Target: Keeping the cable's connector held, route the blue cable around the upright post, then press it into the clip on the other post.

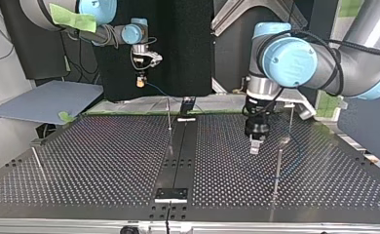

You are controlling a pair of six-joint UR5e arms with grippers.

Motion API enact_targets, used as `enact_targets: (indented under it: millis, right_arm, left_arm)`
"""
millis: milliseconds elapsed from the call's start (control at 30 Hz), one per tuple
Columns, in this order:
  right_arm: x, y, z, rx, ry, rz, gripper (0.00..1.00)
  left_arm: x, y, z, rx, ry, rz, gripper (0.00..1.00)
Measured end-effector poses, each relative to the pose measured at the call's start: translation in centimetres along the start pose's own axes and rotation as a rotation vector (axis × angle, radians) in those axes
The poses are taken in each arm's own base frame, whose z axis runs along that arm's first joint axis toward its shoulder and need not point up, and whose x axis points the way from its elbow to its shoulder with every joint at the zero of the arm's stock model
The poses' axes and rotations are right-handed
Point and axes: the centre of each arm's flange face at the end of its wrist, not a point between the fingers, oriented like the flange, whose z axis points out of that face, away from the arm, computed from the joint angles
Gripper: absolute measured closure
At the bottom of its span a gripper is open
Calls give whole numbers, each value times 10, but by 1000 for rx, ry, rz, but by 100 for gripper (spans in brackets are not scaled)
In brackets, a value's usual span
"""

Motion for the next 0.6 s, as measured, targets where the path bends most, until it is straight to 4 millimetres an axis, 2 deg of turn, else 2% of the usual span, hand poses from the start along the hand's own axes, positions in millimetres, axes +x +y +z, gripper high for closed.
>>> enact_targets:
  millis: [600]
  right_arm:
    - [0, -2, 0, 11, -2, -3, 100]
  left_arm:
    - [47, -33, 38, 20, 12, 35, 0]
